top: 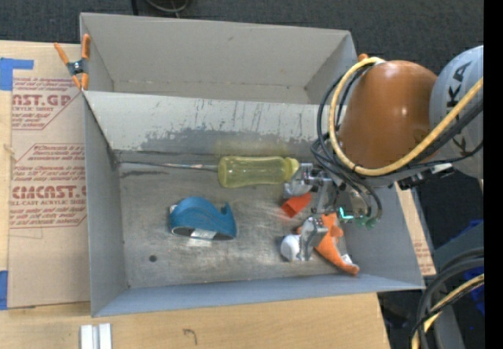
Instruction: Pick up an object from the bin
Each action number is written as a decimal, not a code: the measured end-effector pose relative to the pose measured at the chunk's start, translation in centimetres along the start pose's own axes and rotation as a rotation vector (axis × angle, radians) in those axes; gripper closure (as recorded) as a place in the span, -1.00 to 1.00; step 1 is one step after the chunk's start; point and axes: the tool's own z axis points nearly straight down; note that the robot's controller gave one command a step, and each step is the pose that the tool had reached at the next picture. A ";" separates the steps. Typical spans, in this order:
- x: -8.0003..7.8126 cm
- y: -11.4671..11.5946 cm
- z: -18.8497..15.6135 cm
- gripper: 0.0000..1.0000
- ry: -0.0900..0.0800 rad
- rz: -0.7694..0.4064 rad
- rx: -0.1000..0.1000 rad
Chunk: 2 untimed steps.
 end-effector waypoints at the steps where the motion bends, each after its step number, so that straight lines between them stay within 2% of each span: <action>1: -0.2 0.0 -0.3 -1.00 -0.007 0.000 0.000; 2: -0.6 -1.7 4.1 -1.00 -0.016 -0.035 0.001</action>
Offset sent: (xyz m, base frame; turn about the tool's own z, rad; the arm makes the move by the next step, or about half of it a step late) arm 0.0061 -0.0412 -0.1034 -0.0753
